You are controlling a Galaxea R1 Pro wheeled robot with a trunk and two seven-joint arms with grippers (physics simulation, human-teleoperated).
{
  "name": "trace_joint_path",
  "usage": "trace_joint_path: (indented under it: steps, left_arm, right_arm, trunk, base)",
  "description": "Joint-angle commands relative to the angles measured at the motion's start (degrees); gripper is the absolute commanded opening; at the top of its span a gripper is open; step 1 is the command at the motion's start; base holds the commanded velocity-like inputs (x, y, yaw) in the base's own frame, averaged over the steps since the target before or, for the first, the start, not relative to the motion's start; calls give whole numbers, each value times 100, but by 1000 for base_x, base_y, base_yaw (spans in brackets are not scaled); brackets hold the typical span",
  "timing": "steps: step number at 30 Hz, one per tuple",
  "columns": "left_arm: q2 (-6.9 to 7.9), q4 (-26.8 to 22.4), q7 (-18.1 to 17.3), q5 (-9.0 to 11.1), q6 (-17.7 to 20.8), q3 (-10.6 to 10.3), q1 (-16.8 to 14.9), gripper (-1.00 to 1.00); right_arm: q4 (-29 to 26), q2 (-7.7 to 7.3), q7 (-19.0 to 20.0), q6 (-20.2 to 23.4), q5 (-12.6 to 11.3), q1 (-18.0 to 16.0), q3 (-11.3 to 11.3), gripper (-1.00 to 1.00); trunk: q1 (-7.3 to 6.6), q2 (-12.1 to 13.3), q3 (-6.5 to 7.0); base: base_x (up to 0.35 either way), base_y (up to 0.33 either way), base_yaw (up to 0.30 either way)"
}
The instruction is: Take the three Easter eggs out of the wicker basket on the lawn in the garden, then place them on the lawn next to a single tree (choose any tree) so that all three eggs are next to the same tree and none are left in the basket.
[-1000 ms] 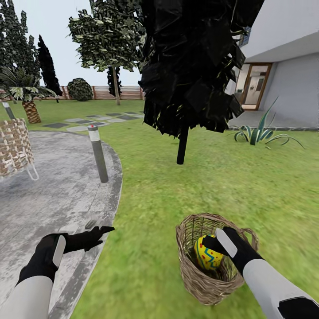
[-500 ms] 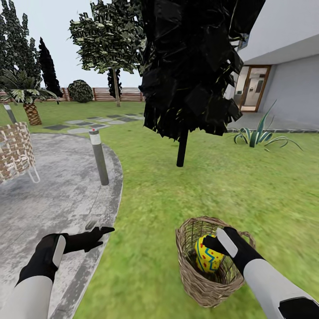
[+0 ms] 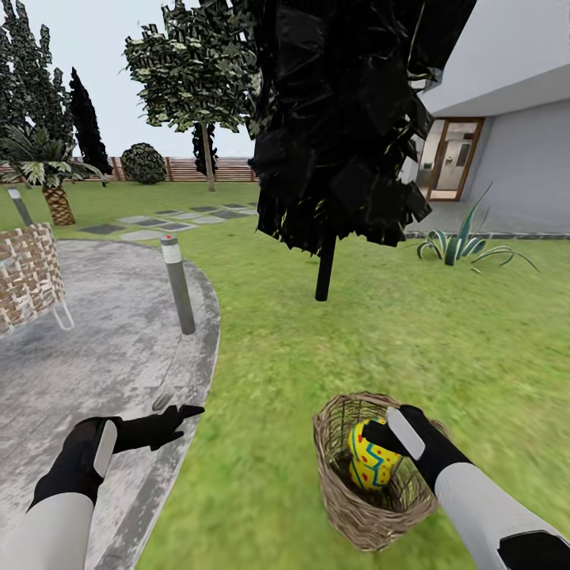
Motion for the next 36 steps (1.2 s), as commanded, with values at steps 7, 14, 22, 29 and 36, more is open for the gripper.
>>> trace_joint_path:
  steps: [7,14,22,29,36]
  left_arm:
    - [6,-2,-1,17,45,15,-4,100]
    - [8,-2,-1,17,45,17,-4,100]
    - [7,-2,-1,17,45,18,-4,100]
    - [8,-2,-4,17,43,18,-4,100]
    - [24,-2,-134,21,57,20,-4,100]
  right_arm:
    - [-284,-47,-68,109,-85,11,-9,-100]
    - [-1416,-100,-77,923,-130,127,-415,-100]
    - [-2426,-168,-57,1289,-144,186,-1169,-100]
    - [-2452,-169,598,1253,-246,191,-1335,-100]
    - [-2444,-166,866,1238,-247,199,-1337,-100]
  trunk:
    - [-158,280,120]
    - [-312,560,246]
    - [-487,881,390]
    - [-641,1162,515]
    - [-795,1443,641]
  base:
    - [-47,0,0]
    - [0,0,0]
    - [0,0,0]
    - [0,0,0]
    - [0,0,0]
